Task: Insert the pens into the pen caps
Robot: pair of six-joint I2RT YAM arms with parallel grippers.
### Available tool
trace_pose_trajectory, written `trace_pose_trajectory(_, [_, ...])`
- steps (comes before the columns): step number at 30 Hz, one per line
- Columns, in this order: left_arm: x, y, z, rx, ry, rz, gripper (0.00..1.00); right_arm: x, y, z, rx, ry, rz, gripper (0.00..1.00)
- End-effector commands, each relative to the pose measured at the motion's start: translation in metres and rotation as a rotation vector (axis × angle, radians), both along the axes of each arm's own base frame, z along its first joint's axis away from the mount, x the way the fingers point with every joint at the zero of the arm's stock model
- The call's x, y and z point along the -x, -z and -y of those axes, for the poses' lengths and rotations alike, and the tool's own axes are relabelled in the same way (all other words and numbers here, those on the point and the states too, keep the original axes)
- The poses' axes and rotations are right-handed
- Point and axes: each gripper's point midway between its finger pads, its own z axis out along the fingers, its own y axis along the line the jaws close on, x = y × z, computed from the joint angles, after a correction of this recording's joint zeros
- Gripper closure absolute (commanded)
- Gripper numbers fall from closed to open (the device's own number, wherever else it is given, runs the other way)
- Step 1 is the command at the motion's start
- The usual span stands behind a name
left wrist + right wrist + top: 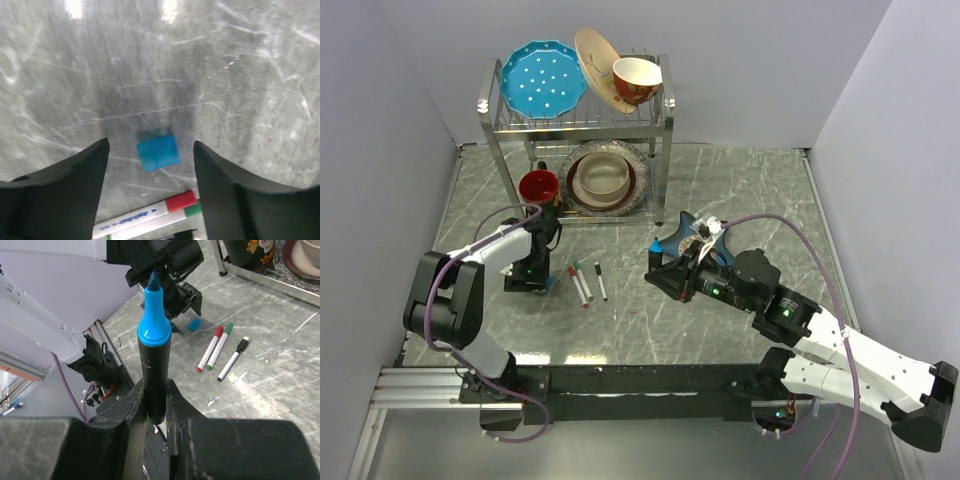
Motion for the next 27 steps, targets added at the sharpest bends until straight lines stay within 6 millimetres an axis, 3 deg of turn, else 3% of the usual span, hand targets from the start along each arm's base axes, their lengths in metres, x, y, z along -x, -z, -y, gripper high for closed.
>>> trace_pose_trajectory(1, [-0.002, -0.031, -0.013, -0.115, 0.124, 0.035, 0.26, -0.002, -0.013, 0.004, -0.027, 0.017, 0.047, 0.99])
trace_pose_trajectory(5, [-0.009, -0.045, -0.018, -0.218, 0.319, 0.051, 0.21, -0.001, -0.009, 0.005, -0.012, 0.011, 0.04, 1.0])
trace_pose_trajectory(9, [-0.017, -0.064, -0.024, -0.345, 0.509, 0.072, 0.22, 0.0, -0.008, 0.008, -0.008, 0.019, 0.045, 1.0])
trace_pose_trajectory(10, [-0.02, -0.065, -0.019, -0.338, 0.565, 0.088, 0.22, 0.0, -0.009, 0.009, -0.012, 0.021, 0.045, 1.0])
trace_pose_trajectory(11, [-0.022, -0.067, -0.015, -0.358, 0.744, 0.069, 0.26, 0.001, -0.01, 0.011, -0.018, 0.021, 0.047, 1.0])
trace_pose_trajectory(12, [-0.033, -0.073, -0.005, -0.349, 0.804, 0.166, 0.28, 0.002, -0.011, 0.011, -0.02, 0.021, 0.049, 1.0])
trace_pose_trajectory(14, [-0.032, -0.076, 0.012, -0.304, 0.963, 0.227, 0.3, 0.002, -0.012, 0.013, -0.027, 0.023, 0.053, 1.0])
trace_pose_trajectory(15, [-0.037, -0.087, 0.019, -0.306, 1.0, 0.326, 0.3, 0.002, -0.012, 0.013, -0.026, 0.029, 0.054, 1.0])
trace_pose_trajectory(18, [-0.033, -0.102, 0.027, -0.311, 1.104, 0.41, 0.26, 0.002, -0.012, 0.016, -0.021, 0.035, 0.056, 1.0])
trace_pose_trajectory(21, [-0.033, -0.106, 0.017, -0.348, 1.131, 0.356, 0.23, 0.003, -0.006, 0.022, 0.005, 0.045, 0.061, 1.0])
trace_pose_trajectory(25, [-0.026, -0.088, 0.002, -0.326, 1.157, 0.195, 0.25, 0.001, -0.005, 0.033, 0.015, 0.088, 0.074, 1.0])
trace_pose_trajectory(27, [-0.025, -0.077, 0.008, -0.268, 1.197, 0.162, 0.27, 0.002, -0.008, 0.035, 0.007, 0.092, 0.076, 1.0])
